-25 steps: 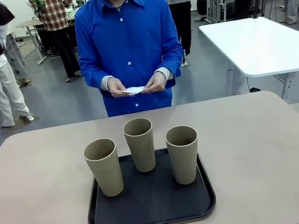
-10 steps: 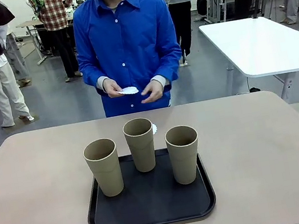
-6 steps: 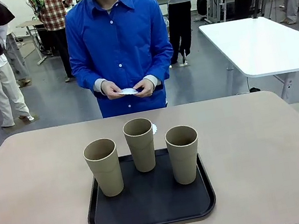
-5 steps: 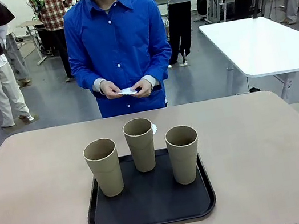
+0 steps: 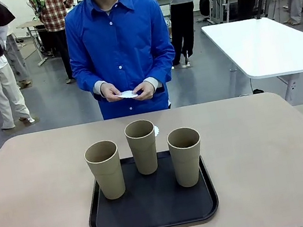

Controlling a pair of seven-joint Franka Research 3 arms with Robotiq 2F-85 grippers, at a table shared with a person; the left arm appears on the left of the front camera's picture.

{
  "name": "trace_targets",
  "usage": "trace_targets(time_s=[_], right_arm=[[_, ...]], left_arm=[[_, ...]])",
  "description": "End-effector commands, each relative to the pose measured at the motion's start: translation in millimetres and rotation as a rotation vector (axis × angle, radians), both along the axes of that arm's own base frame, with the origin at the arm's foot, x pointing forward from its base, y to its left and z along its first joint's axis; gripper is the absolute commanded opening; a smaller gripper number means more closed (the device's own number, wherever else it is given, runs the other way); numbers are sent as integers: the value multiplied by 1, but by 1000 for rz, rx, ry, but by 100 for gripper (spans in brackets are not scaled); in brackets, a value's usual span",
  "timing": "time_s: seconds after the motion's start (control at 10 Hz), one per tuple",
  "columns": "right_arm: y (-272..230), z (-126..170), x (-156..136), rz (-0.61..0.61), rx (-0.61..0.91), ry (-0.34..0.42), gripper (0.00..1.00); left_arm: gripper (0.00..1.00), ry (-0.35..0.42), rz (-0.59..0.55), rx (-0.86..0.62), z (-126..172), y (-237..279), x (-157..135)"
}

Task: Place coasters on the table and set cups on them.
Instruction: Pick up one Reusable plastic cup and place it on a coaster set by the human.

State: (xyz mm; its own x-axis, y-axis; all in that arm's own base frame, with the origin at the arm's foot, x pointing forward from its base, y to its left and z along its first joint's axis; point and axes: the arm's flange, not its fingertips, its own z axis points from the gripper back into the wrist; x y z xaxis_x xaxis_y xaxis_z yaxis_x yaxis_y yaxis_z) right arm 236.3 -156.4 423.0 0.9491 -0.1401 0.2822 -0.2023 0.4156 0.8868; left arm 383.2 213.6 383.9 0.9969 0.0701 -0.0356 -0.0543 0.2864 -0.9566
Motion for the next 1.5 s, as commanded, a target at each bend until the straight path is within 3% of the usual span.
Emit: trace_targets(time_s=[0.0,0.8,1.0,1.3,1.4], right_arm=[[-1,-1,0,0,15,-6,100],[-1,-1,0,0,15,-6,100],[-1,-1,0,0,15,-6,100],[-1,-1,0,0,15,-6,100],[-1,-1,0,0,15,-6,100]], left_arm=[[100,-3,2,1,1,1,0],[100,0,0,0,0,0,0],[100,-232,-249,192,23,-64,15],[100,-612,-535,434,23,-172,8],[100,-753,-577,457,19,-196,2]])
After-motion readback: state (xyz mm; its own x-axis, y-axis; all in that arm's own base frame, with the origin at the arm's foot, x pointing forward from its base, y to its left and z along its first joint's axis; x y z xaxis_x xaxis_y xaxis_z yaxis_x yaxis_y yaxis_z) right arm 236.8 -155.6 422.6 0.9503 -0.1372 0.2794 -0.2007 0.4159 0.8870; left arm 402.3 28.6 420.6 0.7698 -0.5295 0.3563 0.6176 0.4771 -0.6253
